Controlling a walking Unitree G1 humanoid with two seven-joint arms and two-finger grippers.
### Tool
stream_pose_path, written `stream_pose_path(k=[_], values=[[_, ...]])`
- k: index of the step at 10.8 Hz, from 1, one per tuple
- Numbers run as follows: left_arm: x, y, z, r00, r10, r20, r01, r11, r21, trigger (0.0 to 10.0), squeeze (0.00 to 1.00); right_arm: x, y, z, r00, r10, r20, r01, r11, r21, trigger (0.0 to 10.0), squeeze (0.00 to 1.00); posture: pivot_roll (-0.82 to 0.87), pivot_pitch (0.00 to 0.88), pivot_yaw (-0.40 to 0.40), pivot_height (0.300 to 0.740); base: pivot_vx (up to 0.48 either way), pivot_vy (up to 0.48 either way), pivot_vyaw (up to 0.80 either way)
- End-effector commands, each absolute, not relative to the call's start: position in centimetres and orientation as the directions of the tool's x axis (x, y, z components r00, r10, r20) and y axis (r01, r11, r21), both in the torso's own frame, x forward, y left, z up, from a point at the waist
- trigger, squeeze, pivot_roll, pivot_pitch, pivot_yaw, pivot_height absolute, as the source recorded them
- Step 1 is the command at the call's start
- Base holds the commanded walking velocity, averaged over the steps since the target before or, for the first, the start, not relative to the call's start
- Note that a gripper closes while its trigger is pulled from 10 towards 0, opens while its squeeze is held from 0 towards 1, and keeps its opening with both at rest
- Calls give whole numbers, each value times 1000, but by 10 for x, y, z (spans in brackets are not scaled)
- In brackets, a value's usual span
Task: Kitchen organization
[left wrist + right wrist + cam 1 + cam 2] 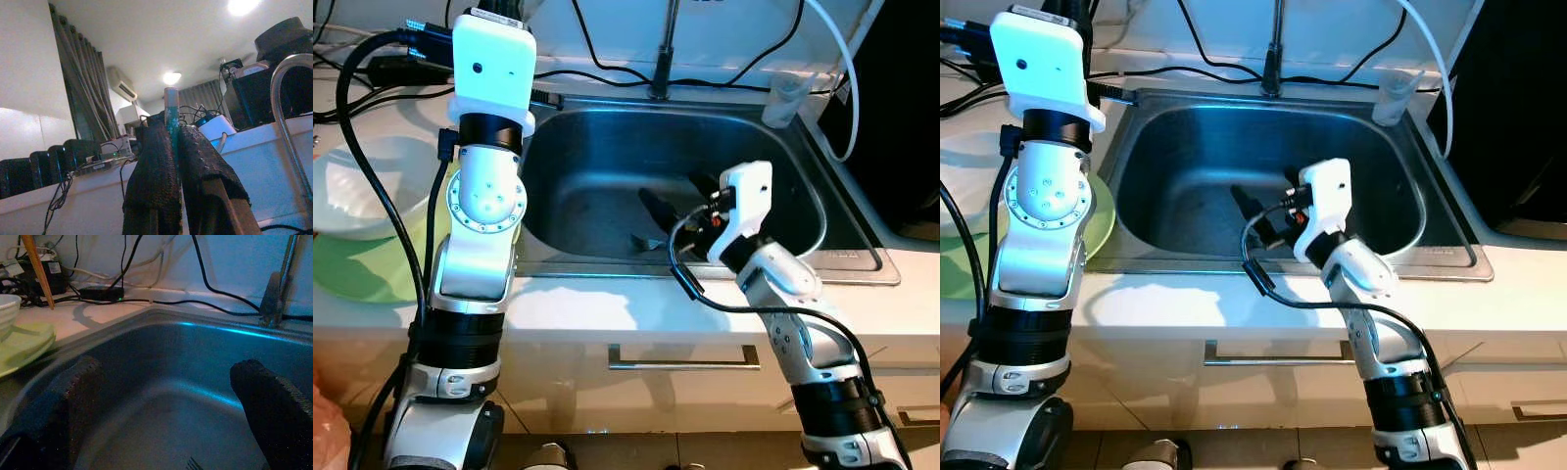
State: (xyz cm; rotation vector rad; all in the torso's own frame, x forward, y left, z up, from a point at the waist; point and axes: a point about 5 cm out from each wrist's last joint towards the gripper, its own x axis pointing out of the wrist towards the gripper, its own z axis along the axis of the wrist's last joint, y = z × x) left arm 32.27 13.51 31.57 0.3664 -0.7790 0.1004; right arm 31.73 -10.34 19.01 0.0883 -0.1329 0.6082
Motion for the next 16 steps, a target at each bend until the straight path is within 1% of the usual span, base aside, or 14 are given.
stream_pose_path(k=[1,2,4,5,7,8,9,10,11,12,14,15,16], values=[[319,132,325,683,-42,729,-218,941,258,0,0,318,-107,190,817,556,155,-567,822,39,10000,0,1,80,-48,740,0,0,0],[322,131,321,705,-34,708,-178,958,223,0,0,318,-107,191,816,557,154,-567,823,29,10000,0,-1,79,-47,740,0,0,0],[331,121,318,736,-65,674,-45,988,144,0,0,319,-107,190,819,553,154,-562,827,21,10000,0,-4,73,-41,740,0,0,0],[333,117,324,721,-74,689,-32,990,140,667,0,319,-107,190,821,549,157,-559,829,22,10000,0,-5,70,-35,740,0,0,0],[336,113,328,716,-74,695,4,995,103,2039,0,318,-105,189,827,539,163,-549,835,24,10000,0,-10,66,-26,740,0,0,0],[339,108,326,728,-81,681,54,997,60,1569,0,317,-103,188,823,544,161,-553,833,15,10000,0,-18,66,-16,740,0,0,0],[342,105,325,741,-78,667,79,997,29,1529,0,316,-102,187,819,553,152,-561,828,8,10000,0,-22,67,-10,740,0,0,0],[347,102,321,770,-69,634,119,992,-36,1333,0,315,-101,184,816,563,134,-568,823,-3,10000,333,-25,70,1,740,0,0,0],[353,97,315,802,-81,591,172,980,-98,1529,0,315,-100,180,815,568,116,-572,821,-7,10000,937,-24,71,4,740,0,0,0],[355,93,313,811,-102,577,210,970,-123,1686,0,315,-99,180,816,565,118,-569,823,-6,10000,1000,-21,74,6,740,0,0,0],[356,88,310,812,-146,566,259,958,-125,2157,0,316,-99,181,820,559,123,-563,827,-10,10000,1000,-22,76,5,740,0,0,0],[356,79,303,813,-211,542,327,937,-126,3294,0,319,-101,187,826,545,141,-542,838,-65,10000,1000,-22,80,4,740,0,0,0],[354,73,297,813,-261,521,381,915,-135,3216,0,322,-101,193,824,544,158,-527,838,-138,10000,1000,-21,83,3,740,0,0,0]])
